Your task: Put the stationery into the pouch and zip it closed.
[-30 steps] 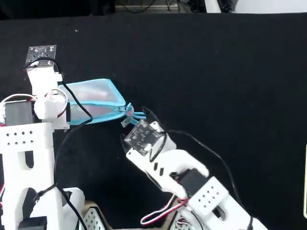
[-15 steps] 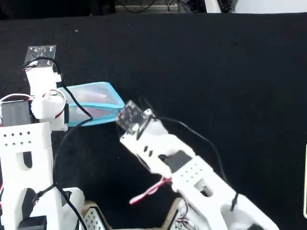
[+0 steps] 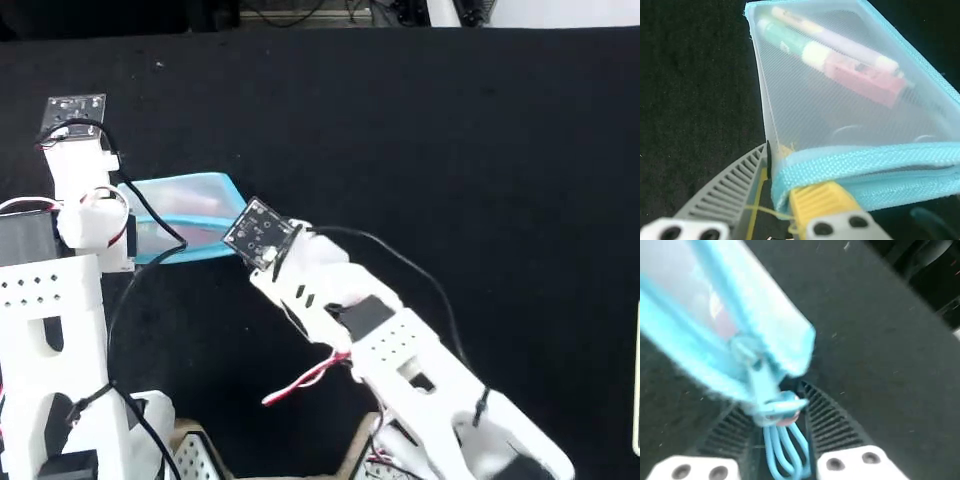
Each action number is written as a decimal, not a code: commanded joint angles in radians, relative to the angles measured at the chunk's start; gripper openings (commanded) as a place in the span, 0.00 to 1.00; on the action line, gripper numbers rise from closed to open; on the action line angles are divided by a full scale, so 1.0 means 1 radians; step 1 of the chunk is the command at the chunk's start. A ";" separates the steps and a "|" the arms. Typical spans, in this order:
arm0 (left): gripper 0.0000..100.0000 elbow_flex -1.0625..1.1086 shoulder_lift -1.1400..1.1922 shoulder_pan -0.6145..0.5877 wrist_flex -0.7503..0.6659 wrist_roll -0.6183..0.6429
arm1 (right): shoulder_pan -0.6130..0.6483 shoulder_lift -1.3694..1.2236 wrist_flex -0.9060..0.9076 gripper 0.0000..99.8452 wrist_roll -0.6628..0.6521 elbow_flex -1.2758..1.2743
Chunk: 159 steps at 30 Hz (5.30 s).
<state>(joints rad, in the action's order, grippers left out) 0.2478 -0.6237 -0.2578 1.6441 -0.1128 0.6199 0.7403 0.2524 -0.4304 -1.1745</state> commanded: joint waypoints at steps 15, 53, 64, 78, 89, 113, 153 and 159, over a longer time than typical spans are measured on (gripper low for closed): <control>0.03 -0.058 0.002 -0.008 0.000 0.005 | 0.149 0.456 0.411 0.01 -0.009 0.047; 0.17 -0.532 -0.072 -0.018 0.075 0.000 | 0.006 -0.067 0.437 0.01 0.077 0.699; 0.17 -0.326 -0.308 -0.008 0.115 -0.167 | 0.006 -0.262 0.548 0.01 0.077 0.987; 0.17 0.378 -0.344 -0.018 -0.554 -0.028 | 0.095 -0.269 0.864 0.01 -0.011 1.179; 0.17 0.519 -0.344 -0.008 -0.829 0.207 | 0.169 -0.188 0.939 0.01 -0.051 1.171; 0.23 0.746 -1.065 0.312 -0.485 0.043 | 0.114 -0.180 0.778 0.01 -0.046 1.049; 0.22 1.056 -1.071 0.386 -1.014 0.307 | -0.005 -0.209 0.516 0.01 -0.048 0.944; 0.22 1.168 -1.031 0.363 -1.221 0.325 | -0.005 -0.209 0.516 0.01 -0.049 0.944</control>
<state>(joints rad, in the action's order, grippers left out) 1.4093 -1.6778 0.1059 0.4994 0.1956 0.6337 0.4994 0.7986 -0.4749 -0.2478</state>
